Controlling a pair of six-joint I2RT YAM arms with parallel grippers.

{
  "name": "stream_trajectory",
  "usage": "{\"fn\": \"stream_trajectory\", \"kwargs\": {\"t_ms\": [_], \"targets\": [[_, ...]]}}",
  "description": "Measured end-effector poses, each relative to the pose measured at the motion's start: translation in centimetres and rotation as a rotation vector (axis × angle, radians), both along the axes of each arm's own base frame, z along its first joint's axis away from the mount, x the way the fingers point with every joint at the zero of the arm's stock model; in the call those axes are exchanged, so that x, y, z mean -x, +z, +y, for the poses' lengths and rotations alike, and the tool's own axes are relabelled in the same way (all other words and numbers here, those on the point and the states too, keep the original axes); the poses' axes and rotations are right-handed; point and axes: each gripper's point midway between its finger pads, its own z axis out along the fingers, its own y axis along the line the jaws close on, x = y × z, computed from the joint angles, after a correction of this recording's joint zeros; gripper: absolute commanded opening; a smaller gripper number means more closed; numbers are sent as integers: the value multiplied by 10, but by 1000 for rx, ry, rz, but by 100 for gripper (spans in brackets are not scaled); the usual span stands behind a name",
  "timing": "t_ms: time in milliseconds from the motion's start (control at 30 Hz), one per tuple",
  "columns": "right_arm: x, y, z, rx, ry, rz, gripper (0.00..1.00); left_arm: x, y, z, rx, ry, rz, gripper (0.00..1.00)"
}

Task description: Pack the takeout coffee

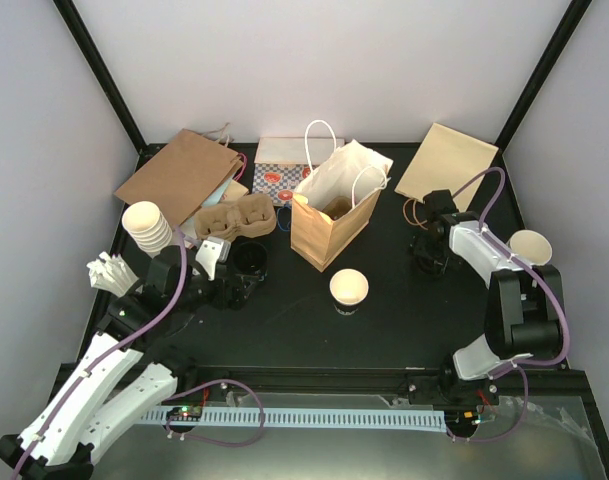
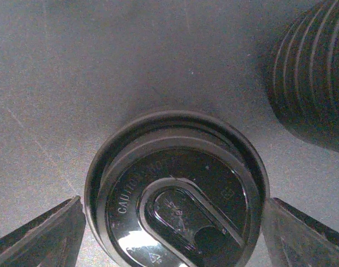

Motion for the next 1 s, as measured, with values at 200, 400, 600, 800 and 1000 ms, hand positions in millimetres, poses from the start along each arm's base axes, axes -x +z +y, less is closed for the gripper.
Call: {"fn": "stream_trajectory", "kwargs": {"t_ms": [200, 400, 600, 800, 1000], "targets": [[-1, -1, 0, 1, 1, 2, 79, 0, 0, 0, 0, 0, 0, 99], [-1, -1, 0, -1, 1, -1, 77, 0, 0, 0, 0, -1, 0, 99], [-1, -1, 0, 0, 1, 0, 80, 0, -1, 0, -1, -1, 1, 99], [-1, -1, -1, 0, 0, -1, 79, 0, -1, 0, -2, -1, 3, 99], [-1, -1, -1, -1, 0, 0, 74, 0, -2, 0, -2, -1, 4, 99]]}}
